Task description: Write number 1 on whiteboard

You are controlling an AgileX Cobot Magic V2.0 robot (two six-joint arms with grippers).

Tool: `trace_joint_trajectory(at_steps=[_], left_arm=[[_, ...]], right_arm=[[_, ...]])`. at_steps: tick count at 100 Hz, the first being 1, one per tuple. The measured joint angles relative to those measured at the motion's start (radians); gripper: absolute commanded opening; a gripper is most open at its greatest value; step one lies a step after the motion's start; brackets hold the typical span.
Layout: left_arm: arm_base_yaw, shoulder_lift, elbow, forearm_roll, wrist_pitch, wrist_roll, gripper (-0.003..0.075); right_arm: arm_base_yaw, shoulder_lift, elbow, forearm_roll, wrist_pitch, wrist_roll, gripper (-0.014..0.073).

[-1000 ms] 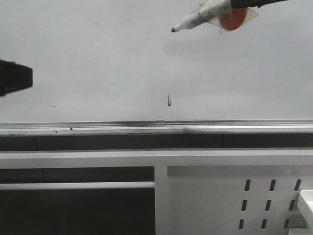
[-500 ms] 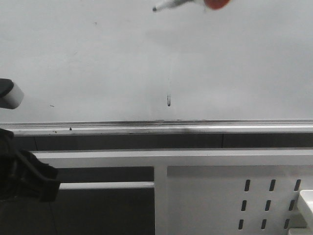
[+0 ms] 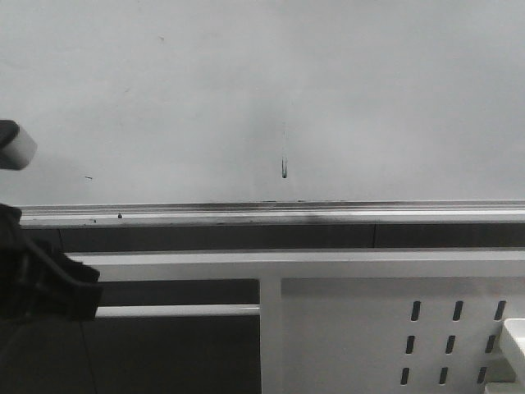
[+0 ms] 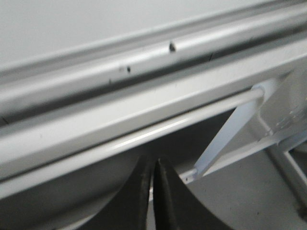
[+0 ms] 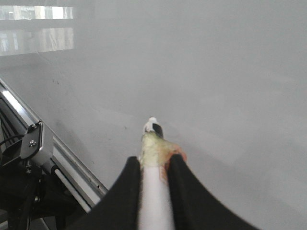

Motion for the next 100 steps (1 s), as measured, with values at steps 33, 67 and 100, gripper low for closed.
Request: trace_joint_trajectory(at_steps=[33,67,100], left_arm=[[0.000,-0.298,0.000,-0.002,-0.056,-0.001,-0.0020],[0.000,-0.588,0.000,-0.004,-0.068,-0.002,-0.0020],[0.000,-0.777,0.001,-0.057,-0.076,-0.002,-0.0020]], right_arm=[[0.000,0.000,0.049,0.081,-0.089,0.000,-0.0048],[0.000,0.039,0.109,0.119,-0.154,-0.003,-0.0049],[0.000,0.147,0.113,0.126,-0.261,-0.003,-0.0049]])
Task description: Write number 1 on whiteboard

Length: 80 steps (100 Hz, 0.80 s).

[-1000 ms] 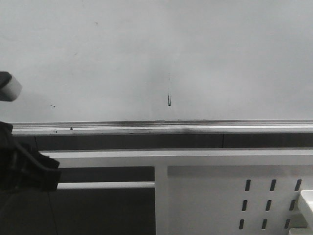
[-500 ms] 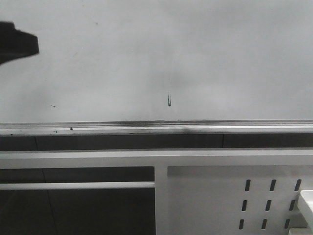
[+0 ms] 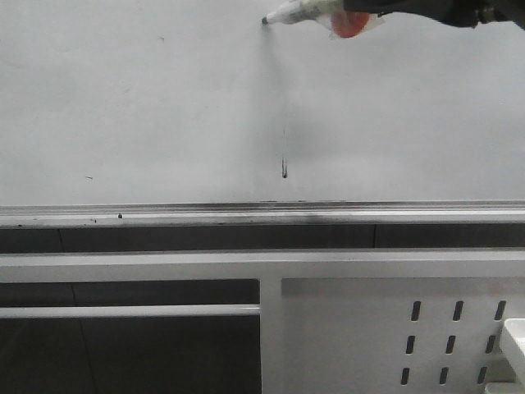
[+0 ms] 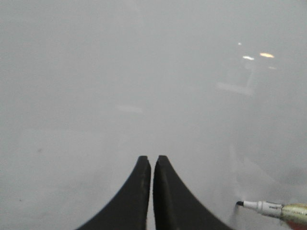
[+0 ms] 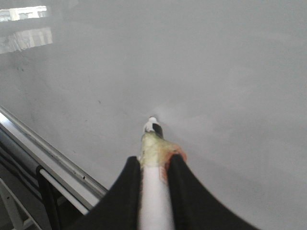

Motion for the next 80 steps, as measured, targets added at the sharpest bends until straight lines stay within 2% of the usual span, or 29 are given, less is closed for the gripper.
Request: trace_joint_trajectory(at_steps=[34,80], left_arm=[[0.000,-0.040,0.001,-0.006,-0.004,0.000,-0.0020],[0.000,-0.040,0.002,-0.006,-0.048,0.000,-0.0020]], right_arm=[[-0.013,0.019,0.002,0.002,-0.002,-0.024,-0.0050],[-0.015,0.203,0.002,0.002,0.049,-0.025,-0.0050]])
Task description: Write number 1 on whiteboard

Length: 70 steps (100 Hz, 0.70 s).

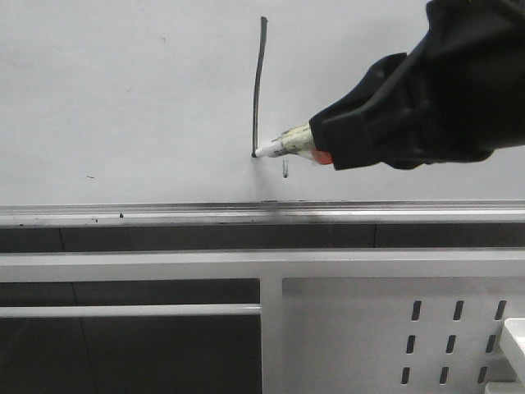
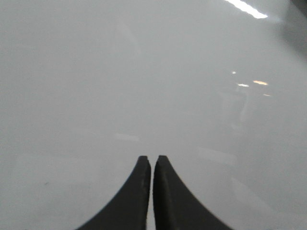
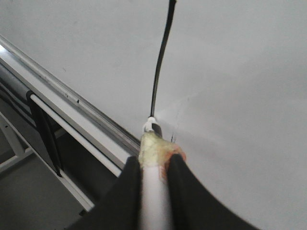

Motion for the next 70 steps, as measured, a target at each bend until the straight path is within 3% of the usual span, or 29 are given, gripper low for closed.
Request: trace_joint_trajectory(at_steps=[47,70], left_arm=[[0.000,-0.011,0.000,-0.005,-0.005,0.000,-0.0020],[0.000,-0.044,0.000,-0.007,-0.005,0.000,-0.0020]], right_arm=[[0.055,-0.072,0.000,0.010,0.017,0.000,-0.0050],[0.071,-0.163,-0.022,0.010,0.166,0.000,-0.0050]])
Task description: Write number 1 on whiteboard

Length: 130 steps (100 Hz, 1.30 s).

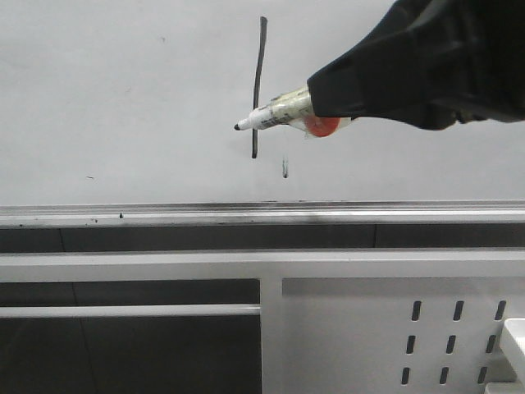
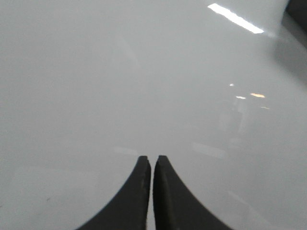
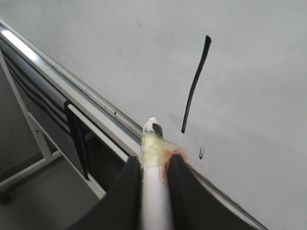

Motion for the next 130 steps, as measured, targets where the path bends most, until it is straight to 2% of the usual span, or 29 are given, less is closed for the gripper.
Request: trace_joint_trajectory(at_steps=[15,31,53,76,85,100,107,120,126,130], left_arm=[[0.000,-0.067,0.000,0.000,0.000,0.000,-0.0020],[0.000,-0.192,-0.051,0.000,0.003,0.000,-0.0020],[0.000,-0.321,-0.085,-0.001,-0.139,0.000,-0.0020],[0.002,-0.368,-0.087,0.013,-0.203,-0.009,-0.0020],[0.002,-0.373,-0.098,0.026,-0.092,-0.013,-0.0020],[0.004,-0.345,-0.105,0.068,0.358,-0.013,-0.0020],[0.004,-0.313,-0.105,0.078,0.495,-0.013,-0.0019],[0.004,-0.253,-0.105,0.102,0.577,-0.013,-0.0008],[0.004,-0.227,-0.105,0.132,0.594,-0.013,0.0050],[0.000,-0.207,-0.105,0.153,0.605,-0.013,0.0118]], right_arm=[[0.000,-0.014,-0.062,-0.019,0.097,0.000,-0.0050],[0.001,-0.014,-0.096,-0.045,0.127,0.000,-0.0050],[0.001,-0.014,-0.100,-0.060,0.134,0.000,-0.0050],[0.001,-0.014,-0.101,-0.060,0.147,0.000,-0.0050],[0.001,-0.014,-0.101,-0.061,0.150,0.000,-0.0050],[0.001,-0.014,-0.105,-0.061,0.168,0.000,-0.0050],[0.001,-0.014,-0.126,-0.067,0.208,0.000,-0.0050],[0.001,-0.014,-0.198,-0.103,0.325,0.000,-0.0050],[0.001,-0.014,-0.230,-0.107,0.379,0.000,-0.0050],[0.001,-0.014,-0.254,-0.112,0.427,0.000,-0.0050]])
